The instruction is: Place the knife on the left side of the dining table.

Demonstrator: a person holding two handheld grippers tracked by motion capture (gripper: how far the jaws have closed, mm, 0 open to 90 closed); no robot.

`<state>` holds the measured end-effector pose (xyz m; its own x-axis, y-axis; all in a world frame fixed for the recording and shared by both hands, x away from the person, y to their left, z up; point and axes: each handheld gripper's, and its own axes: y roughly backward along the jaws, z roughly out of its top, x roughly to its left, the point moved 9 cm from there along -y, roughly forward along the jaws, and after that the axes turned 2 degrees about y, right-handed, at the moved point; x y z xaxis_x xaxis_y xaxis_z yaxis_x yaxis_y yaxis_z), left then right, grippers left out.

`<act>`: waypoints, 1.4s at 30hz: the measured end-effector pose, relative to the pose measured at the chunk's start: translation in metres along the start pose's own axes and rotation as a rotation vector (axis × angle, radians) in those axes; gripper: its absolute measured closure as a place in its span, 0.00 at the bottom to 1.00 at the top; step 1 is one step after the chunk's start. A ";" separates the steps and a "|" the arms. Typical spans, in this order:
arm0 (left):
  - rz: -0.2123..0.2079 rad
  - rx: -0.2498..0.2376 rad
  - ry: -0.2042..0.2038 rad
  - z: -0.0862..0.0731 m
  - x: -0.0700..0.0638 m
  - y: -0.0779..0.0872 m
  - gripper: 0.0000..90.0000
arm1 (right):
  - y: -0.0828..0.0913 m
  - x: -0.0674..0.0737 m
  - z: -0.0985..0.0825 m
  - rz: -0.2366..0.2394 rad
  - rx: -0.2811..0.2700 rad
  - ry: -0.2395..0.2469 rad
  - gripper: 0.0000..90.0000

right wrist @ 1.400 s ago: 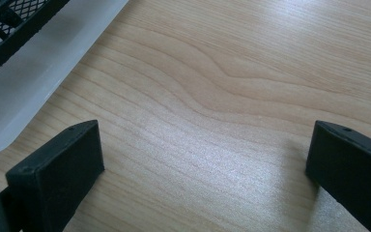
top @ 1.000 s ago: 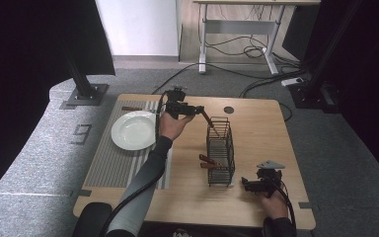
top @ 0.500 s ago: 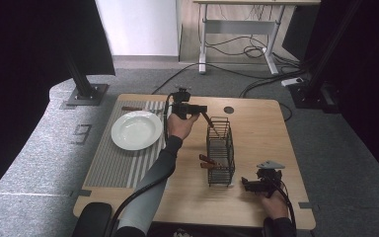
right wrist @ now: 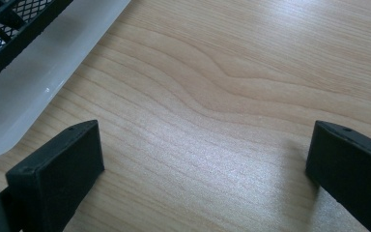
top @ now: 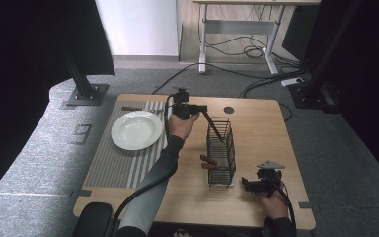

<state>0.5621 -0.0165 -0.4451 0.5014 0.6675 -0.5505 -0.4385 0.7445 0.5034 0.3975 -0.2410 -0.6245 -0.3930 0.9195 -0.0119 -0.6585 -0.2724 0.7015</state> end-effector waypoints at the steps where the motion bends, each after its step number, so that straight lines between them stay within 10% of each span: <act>1: 0.001 -0.005 -0.004 0.001 -0.001 0.002 0.89 | 0.000 0.000 0.000 0.000 0.000 0.000 0.00; 42: -0.009 -0.213 -0.068 0.058 -0.020 0.135 0.89 | 0.000 0.000 0.000 0.003 0.001 0.003 0.00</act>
<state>0.5358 0.0702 -0.3274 0.5519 0.6637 -0.5049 -0.5776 0.7410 0.3426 0.3973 -0.2407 -0.6244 -0.3972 0.9177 -0.0116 -0.6564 -0.2752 0.7025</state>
